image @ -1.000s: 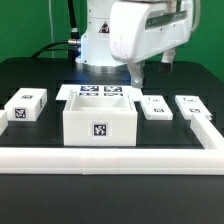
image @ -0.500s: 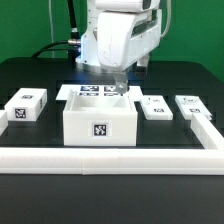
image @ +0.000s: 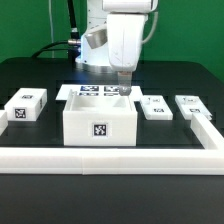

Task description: Assemble cabinet

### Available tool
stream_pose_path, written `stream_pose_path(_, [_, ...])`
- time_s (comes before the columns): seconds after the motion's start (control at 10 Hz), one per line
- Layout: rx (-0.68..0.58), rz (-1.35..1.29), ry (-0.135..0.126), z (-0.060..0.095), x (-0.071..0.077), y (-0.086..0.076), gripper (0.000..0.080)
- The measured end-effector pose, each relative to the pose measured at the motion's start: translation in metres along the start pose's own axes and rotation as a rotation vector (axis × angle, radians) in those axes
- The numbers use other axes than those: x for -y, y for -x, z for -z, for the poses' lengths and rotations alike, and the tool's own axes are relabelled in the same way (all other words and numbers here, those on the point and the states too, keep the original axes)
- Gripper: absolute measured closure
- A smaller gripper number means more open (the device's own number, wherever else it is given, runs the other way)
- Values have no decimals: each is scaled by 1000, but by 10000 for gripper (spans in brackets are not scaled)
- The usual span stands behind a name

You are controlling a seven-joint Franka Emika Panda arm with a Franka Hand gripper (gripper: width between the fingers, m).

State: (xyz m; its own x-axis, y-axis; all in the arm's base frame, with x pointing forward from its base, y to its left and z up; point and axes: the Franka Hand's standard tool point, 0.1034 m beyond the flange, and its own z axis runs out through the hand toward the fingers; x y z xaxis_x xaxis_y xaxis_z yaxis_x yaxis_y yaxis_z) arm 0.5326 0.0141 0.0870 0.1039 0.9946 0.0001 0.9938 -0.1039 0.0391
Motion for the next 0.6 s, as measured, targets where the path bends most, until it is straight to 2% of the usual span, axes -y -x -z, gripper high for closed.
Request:
stream_pose_path(0.1, [11, 57, -22, 1, 1, 3, 1])
stream_pose_path(0.5, [17, 67, -24, 0, 1, 3, 1])
stream_pose_path(0.6, [15, 68, -16, 0, 4, 4, 1])
